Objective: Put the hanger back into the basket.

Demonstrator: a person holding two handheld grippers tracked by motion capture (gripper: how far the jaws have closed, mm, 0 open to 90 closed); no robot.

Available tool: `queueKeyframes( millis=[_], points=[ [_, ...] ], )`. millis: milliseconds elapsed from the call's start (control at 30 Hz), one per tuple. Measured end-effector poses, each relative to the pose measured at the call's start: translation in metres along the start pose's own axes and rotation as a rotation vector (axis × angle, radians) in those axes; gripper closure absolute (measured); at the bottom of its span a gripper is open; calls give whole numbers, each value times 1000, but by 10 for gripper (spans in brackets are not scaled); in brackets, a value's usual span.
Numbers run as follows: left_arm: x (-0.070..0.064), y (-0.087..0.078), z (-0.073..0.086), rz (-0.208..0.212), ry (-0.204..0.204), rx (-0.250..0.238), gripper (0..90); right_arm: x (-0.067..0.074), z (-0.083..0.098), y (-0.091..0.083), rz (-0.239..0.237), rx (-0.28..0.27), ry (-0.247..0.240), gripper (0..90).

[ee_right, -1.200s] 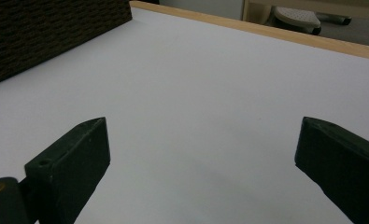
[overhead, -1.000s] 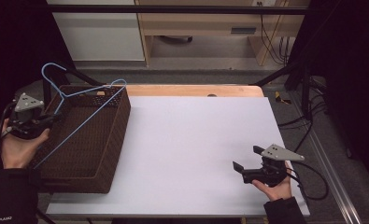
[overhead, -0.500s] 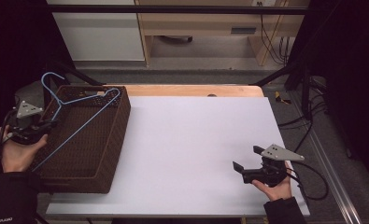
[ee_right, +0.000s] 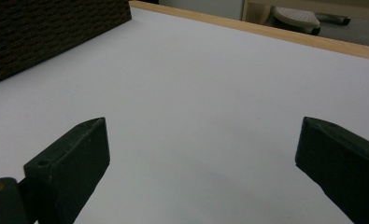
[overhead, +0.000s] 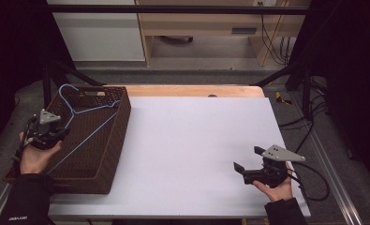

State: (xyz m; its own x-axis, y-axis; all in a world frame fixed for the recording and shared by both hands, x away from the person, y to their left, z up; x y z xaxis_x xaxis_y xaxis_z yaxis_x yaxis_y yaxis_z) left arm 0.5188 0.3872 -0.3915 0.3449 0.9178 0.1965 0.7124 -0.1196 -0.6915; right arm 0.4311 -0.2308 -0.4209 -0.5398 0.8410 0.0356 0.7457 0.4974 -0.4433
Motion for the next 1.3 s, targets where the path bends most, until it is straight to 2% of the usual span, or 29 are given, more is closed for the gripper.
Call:
queueKeyframes(
  millis=[33, 67, 100, 133, 200, 333, 400, 433, 467, 500, 567, 600, 633, 833, 933, 1100, 1133, 1167, 1267, 1300],
  points=[
    [0, 0, 0, 0, 0, 0, 864, 0, 0, 0, 0, 0, 0, 34],
    [-2, 4, 2, -3, 3, 28, 863, 0, 0, 0, 1, -1, -1, 34],
    [-2, 4, 2, -1, 0, 34, 861, 0, 0, 0, -1, -1, -2, 34],
    [-2, 4, 3, 14, -11, 38, 860, 0, 0, 0, -2, -2, -3, 34],
    [-2, 4, 3, 21, -23, 41, 845, 0, 0, 0, -2, -4, 0, 34],
    [-1, 0, 3, 35, -44, 20, 752, 0, 0, -1, -1, -3, 0, 34],
    [-1, -5, 1, 41, -50, -5, 705, -1, 0, -1, 0, -5, 1, 34],
    [-2, -13, -1, 44, -57, -39, 678, -1, -1, -1, 0, -5, 1, 34],
    [-2, -13, -1, 44, -57, -39, 650, -1, -1, -1, 0, -5, 1, 34],
    [-6, -22, -4, 71, -78, -90, 628, -1, -1, -1, 1, -5, 1, 34],
    [-12, -31, -6, 98, -87, -148, 573, -1, -1, -1, 2, -7, 2, 34],
    [-12, -31, -6, 98, -87, -148, 543, -1, -1, -1, 2, -9, 7, 34],
    [-20, -40, -8, 123, -90, -197, 515, -1, -1, -2, 3, -10, 6, 34],
    [-50, -61, -13, 188, -70, -316, 385, -1, -2, -3, 2, -24, 10, 33],
    [-65, -67, -15, 220, -50, -349, 319, -1, -2, -4, 3, -29, 10, 32],
    [-93, -71, -16, 303, -27, -394, 218, -1, -3, -5, 1, -37, 14, 31],
    [-93, -71, -16, 303, -27, -394, 191, -1, -3, -5, 0, -38, 9, 30],
    [-104, -71, -17, 328, -23, -403, 172, -1, -3, -6, 1, -41, 8, 30],
    [-114, -70, -17, 344, -19, -414, 143, -1, -3, -6, 1, -42, 9, 30],
    [-124, -68, -17, 380, -18, -420, 125, -1, -3, -6, 1, -41, 9, 29]
  ],
)
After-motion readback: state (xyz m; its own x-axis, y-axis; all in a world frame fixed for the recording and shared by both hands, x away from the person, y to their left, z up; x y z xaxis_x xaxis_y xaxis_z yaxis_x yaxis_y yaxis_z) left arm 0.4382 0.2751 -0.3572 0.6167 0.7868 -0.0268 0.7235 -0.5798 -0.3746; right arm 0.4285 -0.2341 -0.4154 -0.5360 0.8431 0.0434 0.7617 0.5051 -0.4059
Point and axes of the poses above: each handheld gripper's, and its own axes: y roughly forward along the jaws, z roughly out of its underside, x roughly to its left, the point moved 3 cm from there along y, roughly forward along the jaws, and after that the axes turned 3 degrees about z, right-handed, at the moved point
